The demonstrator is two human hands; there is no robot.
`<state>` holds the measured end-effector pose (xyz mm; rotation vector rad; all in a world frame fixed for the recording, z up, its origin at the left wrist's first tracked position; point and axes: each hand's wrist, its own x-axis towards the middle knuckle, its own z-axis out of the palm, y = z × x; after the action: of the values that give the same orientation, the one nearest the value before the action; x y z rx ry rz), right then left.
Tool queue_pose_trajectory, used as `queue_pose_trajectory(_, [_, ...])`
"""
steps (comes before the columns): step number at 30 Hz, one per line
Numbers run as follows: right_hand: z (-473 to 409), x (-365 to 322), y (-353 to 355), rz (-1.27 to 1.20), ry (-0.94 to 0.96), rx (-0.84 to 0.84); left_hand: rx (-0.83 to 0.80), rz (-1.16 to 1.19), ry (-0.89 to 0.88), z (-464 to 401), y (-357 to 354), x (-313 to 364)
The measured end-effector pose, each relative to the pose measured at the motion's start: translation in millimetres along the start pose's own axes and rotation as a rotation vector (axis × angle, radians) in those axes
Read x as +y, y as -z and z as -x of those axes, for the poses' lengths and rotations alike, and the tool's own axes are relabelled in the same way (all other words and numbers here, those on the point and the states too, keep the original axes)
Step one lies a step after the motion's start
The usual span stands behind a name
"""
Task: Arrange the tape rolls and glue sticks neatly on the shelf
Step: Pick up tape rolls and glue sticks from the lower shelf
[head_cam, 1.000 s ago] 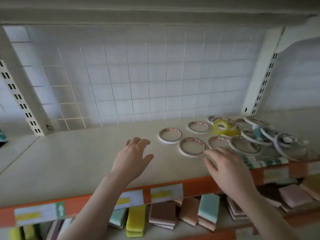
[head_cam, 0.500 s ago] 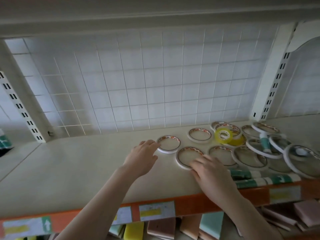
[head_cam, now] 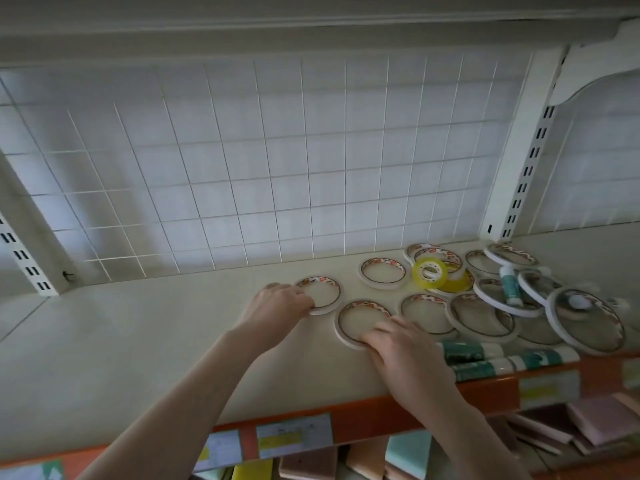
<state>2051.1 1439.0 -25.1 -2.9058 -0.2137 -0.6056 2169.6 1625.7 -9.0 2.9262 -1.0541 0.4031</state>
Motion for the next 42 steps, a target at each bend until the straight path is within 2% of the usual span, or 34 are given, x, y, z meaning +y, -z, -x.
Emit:
queue_pose_trajectory(7, [-3.0, -0.7, -4.0, 0.010, 0.102, 0.007, 0.112, 0.036, 0.044, 42.8, 8.2, -11.0])
queue_pose_trajectory(12, [-9.4, -7.9, -7.5, 0.027, 0.170, 0.127, 0.237, 0.026, 0.188, 90.9, 21.3, -25.1])
queue_pose_trajectory(20, [-28.9, -79.2, -24.6, -0.015, 0.201, 0.287, 0.321, -0.026, 0.361, 174.9, 60.2, -76.3])
queue_pose_trajectory(25, [-47.1, -168.8, -35.1, -0.071, 0.274, 0.364, 0.360, -0.045, 0.417, 242.1, 78.8, -135.0])
queue_pose_trajectory(31, [-63.2, -325.5, -56.0, -0.181, 0.297, 0.390, 0.421, -0.130, 0.446, 361.0, 109.3, -235.0])
queue_pose_trajectory(36, [-78.3, -450.2, -78.2, -0.251, 0.351, 0.364, 0.412, -0.195, 0.528, 457.6, 136.8, -319.6])
queue_pose_trajectory(42, [-122.0, -568.7, -92.5, -0.300, 0.408, 0.310, 0.420, -0.190, 0.610, 531.8, 153.7, -415.5])
